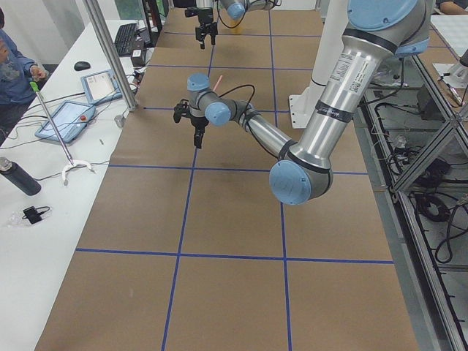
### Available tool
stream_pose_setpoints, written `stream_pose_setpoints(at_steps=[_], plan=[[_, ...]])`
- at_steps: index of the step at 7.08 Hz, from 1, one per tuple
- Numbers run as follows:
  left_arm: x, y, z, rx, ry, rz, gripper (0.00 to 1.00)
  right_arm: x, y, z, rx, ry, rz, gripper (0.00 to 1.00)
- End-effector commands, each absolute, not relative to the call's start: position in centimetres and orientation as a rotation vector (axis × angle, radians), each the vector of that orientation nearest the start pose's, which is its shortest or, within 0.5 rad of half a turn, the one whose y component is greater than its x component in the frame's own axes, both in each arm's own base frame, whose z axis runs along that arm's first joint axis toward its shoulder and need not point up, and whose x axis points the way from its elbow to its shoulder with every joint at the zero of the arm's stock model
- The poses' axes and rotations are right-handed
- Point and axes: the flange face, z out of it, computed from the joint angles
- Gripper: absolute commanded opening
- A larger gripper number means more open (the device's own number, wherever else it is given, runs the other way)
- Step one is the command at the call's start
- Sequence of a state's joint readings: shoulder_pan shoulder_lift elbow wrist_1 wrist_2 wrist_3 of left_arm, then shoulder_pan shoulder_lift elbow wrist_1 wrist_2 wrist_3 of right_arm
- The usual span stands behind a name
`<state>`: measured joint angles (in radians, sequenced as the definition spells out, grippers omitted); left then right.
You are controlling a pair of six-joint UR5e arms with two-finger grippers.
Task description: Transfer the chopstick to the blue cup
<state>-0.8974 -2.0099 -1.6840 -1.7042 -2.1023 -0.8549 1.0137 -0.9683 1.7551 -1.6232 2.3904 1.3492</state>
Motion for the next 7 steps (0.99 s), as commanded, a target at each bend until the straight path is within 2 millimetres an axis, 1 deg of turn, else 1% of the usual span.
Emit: stream_pose_setpoints(at_steps=[1,2,3,4,5,6,7], plan=[[32.6,-56.1,34.0,0.127,0.851,0.004,0.98,-19.2,-56.4,32.3,-0.099,-0.956,0.309,0.99],[31.2,-55.6,32.4,0.131,0.887,0.008,0.98,-14.9,-55.6,37.3,-0.039,-0.917,0.219,0.99],[28.6,-55.6,32.4,0.120,0.913,-0.012,0.98,-10.4,-54.9,41.7,0.009,-0.885,0.149,1.00],[26.8,-55.3,33.6,0.111,0.914,-0.028,0.98,-5.8,-53.8,45.6,0.063,-0.852,0.075,1.00],[24.8,-54.8,34.7,0.136,0.902,-0.004,0.98,-2.7,-52.5,48.4,0.107,-0.824,-0.003,1.00],[22.8,-54.4,36.4,0.168,0.881,0.048,0.98,-1.1,-51.6,50.3,0.135,-0.781,-0.059,1.00],[21.1,-54.6,37.3,0.190,0.866,0.069,0.98,-0.8,-51.0,50.8,0.149,-0.771,-0.097,1.00]])
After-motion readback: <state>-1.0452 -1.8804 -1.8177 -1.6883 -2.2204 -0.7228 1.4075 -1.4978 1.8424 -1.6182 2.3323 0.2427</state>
